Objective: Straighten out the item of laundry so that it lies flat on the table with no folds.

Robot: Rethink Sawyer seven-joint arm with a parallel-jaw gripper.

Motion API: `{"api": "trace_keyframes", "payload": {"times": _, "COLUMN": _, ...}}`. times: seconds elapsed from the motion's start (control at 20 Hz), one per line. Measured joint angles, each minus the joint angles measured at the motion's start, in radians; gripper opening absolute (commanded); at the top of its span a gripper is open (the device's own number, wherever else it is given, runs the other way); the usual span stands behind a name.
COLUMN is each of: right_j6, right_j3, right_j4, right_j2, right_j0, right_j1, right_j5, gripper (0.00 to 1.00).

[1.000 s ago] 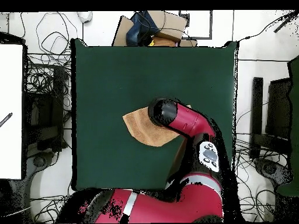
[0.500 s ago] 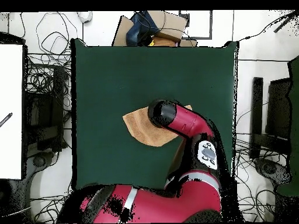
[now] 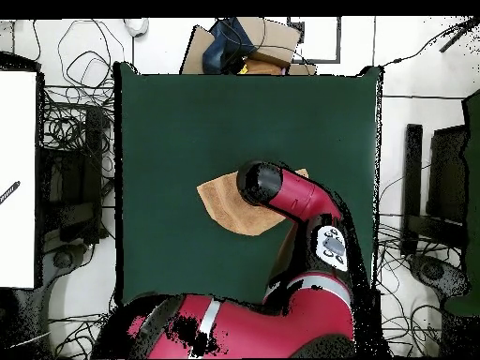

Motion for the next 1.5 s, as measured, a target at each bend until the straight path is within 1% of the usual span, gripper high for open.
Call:
{"api": "trace_keyframes", "payload": {"times": 0.4, "right_j6": 0.000, "right_j3": 0.000, "right_j4": 0.000, "right_j2": 0.000, "right_j0": -0.001, "right_j1": 0.000, "right_j5": -0.007, "gripper": 0.00}}
{"api": "trace_keyframes", "payload": {"times": 0.45, "right_j6": 0.000, "right_j3": 0.000, "right_j4": 0.000, "right_j2": 0.000, "right_j0": -0.005, "right_j1": 0.000, "right_j5": -0.016, "gripper": 1.00}}
{"api": "trace_keyframes", "payload": {"times": 1.5, "right_j6": 0.000, "right_j3": 0.002, "right_j4": 0.000, "right_j2": 0.001, "right_j0": -0.039, "right_j1": 0.001, "right_j5": -0.045, "gripper": 1.00}}
